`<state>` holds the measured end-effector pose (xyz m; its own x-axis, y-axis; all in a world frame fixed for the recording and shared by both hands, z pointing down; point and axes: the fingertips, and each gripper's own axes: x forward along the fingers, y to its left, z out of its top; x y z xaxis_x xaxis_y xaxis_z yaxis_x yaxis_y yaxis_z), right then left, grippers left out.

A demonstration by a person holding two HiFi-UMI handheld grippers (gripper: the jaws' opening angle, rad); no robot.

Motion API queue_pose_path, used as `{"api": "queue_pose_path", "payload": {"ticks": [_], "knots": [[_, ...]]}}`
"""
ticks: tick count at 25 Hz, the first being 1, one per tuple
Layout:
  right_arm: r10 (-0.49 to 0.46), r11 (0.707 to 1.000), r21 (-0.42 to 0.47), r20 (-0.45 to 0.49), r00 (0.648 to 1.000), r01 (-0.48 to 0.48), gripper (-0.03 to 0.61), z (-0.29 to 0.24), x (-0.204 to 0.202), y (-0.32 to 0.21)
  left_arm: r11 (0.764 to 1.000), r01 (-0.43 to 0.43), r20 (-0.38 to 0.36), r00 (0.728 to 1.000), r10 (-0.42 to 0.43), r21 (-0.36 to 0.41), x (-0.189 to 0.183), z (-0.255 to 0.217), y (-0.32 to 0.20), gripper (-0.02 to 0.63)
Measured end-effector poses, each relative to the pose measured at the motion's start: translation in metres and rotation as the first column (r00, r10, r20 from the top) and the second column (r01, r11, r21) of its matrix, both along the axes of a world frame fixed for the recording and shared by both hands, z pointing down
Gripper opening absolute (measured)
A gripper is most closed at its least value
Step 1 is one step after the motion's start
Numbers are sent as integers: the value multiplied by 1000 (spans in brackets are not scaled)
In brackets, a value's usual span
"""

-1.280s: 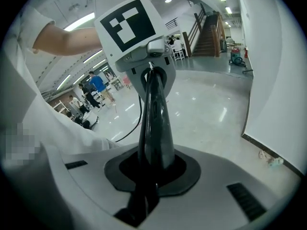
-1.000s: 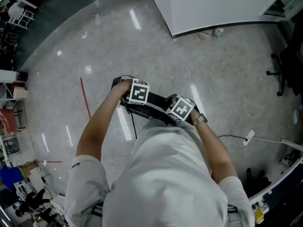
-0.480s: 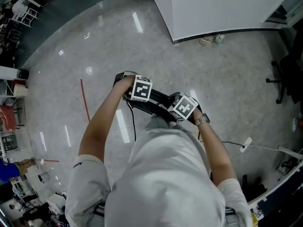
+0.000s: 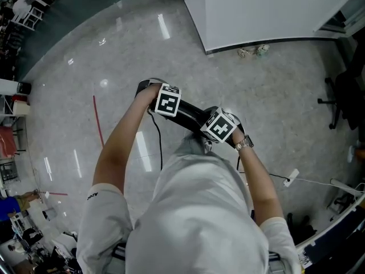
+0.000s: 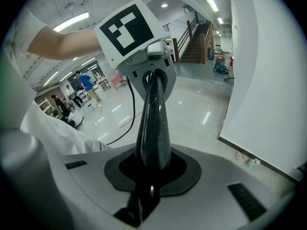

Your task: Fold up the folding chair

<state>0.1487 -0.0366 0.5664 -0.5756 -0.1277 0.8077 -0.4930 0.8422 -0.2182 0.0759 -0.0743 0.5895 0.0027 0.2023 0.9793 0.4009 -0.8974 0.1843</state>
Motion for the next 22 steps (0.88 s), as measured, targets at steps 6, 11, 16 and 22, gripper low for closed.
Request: {"api": "queue_pose_path", "payload": {"ticks": [6, 11, 16, 22], "knots": [[48, 999, -22, 5, 999, -48, 61, 0, 26, -29, 999, -48, -9, 999, 48, 9, 28, 0, -33, 72], [93, 994, -56, 31, 995, -91, 72, 1, 31, -44, 995, -102, -12, 995, 102, -3, 37, 3, -53, 71], [26, 998, -60, 19, 999, -24, 71, 6, 22, -72, 998, -39, -12, 999, 38, -43, 24, 8, -74, 69], [-2, 995, -99, 9, 1000, 3, 71, 10, 6, -95, 997, -24, -19, 1000, 23, -67, 7, 13, -93, 67]]}}
